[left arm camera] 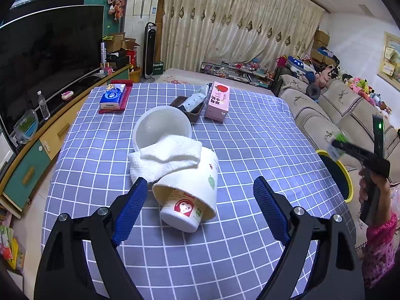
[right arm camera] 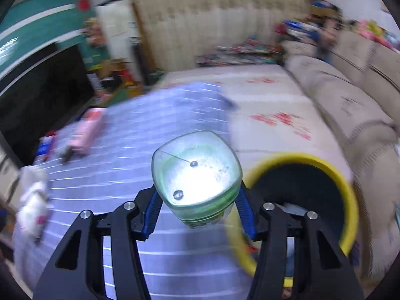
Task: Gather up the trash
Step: 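Carry the green-rimmed cup over the bin and open the right gripper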
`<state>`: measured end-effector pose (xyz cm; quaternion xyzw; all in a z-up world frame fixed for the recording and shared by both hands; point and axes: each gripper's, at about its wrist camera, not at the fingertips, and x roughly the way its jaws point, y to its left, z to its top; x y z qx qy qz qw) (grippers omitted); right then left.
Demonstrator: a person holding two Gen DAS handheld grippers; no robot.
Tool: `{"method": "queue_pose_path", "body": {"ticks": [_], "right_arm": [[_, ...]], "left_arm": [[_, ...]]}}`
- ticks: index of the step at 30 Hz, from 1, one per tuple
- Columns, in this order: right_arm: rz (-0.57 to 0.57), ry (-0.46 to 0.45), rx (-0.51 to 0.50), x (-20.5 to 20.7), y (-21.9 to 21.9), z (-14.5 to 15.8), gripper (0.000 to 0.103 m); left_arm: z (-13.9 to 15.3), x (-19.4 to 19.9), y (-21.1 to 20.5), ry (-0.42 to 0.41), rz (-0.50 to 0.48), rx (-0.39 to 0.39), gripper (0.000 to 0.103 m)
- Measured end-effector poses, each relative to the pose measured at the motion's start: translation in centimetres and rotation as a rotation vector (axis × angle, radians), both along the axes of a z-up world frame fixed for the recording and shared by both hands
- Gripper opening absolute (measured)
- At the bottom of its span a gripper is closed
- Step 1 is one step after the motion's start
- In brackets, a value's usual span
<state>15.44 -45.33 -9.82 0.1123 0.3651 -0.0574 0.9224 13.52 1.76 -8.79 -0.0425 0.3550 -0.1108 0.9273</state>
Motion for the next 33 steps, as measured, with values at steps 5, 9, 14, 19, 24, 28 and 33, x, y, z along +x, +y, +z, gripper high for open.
{"method": "queue_pose_path", "body": {"ticks": [5, 9, 14, 19, 24, 28, 33], "right_arm": [[-0.124, 0.126, -0.026, -0.4, -5.4, -4.3, 0.052], [-0.168, 0.197, -0.026, 0.0, -7.6, -7.8, 0.052], [-0.199, 0.240, -0.035, 0.8, -8.7, -10.3, 0.052], [-0.208, 0.230, -0.043, 0.8, -9.2, -10.7, 0.062], [-0.204, 0.199, -0.032, 0.0, -8.9, -9.8, 0.063], [-0.199, 0.171, -0.027, -0.8, -8.0, -8.7, 0.064], [-0.178, 0.145, -0.019, -1.2, -7.0, -7.9, 0.065]], "left_arm": [[-0.2, 0.5, -0.9, 0.007, 0.008, 0.016, 0.085], [-0.5, 0.7, -1.7, 0.017, 0.010, 0.027, 0.085], [-1.0, 1.1, -2.4, 0.035, 0.010, 0.034, 0.085], [-1.5, 1.5, -2.7, 0.051, 0.010, 0.045, 0.085], [-1.6, 1.8, -2.8, 0.051, 0.010, 0.048, 0.086], [-1.5, 2.2, -2.3, 0.045, 0.034, 0.057, 0.086], [-0.7, 3.3, -0.6, 0.021, 0.094, 0.081, 0.086]]}}
